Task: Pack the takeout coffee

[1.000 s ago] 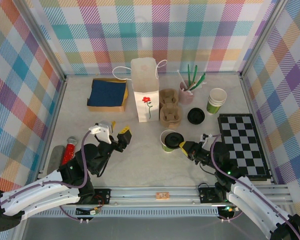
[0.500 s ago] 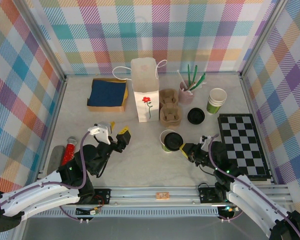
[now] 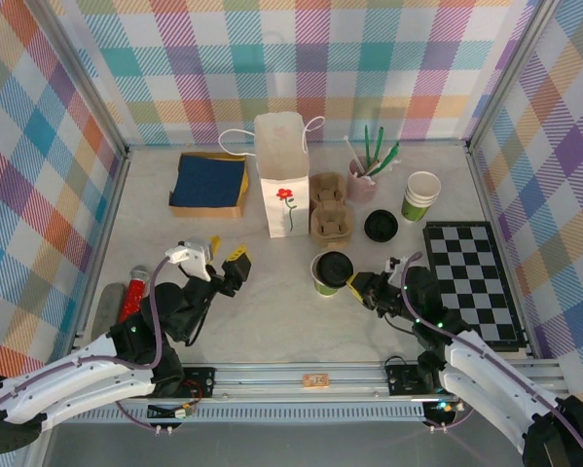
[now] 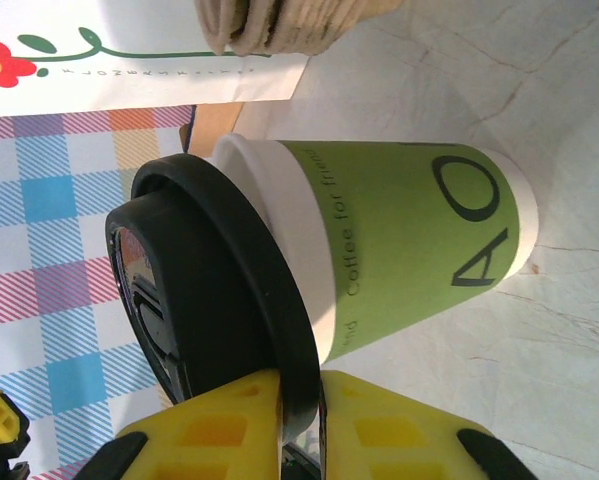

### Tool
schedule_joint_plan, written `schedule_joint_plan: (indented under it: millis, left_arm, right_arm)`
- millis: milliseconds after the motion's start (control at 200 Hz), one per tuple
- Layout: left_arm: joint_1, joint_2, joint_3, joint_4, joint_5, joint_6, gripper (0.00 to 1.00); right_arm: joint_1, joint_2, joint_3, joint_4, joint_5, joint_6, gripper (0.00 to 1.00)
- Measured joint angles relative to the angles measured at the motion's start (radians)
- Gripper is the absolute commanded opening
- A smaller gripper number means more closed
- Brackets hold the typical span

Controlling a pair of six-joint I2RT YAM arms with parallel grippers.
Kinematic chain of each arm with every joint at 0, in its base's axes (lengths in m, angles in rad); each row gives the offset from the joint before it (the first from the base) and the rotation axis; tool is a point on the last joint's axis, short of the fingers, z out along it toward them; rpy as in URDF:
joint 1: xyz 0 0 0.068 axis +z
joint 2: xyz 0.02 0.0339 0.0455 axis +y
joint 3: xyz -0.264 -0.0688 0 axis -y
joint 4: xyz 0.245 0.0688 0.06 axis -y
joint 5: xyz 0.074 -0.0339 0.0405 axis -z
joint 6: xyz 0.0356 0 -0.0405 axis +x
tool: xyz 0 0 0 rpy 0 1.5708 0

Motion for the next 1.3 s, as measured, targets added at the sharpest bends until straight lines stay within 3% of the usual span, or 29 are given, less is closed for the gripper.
schedule_joint_plan:
  millis: [745,1300]
  left_arm:
    - [0.000,-0.022,-0.006,-0.012,-0.019,0.001,0.67]
    - [0.001,-0.047,-0.018,-0.029,-0.025,0.000,0.67]
  right_arm:
    - [0.000,0.073,0.033,0.012,-0.012,-0.015,0.19]
    - [0.000,0.119,0.066,0.013,-0.010,-0.018,0.31]
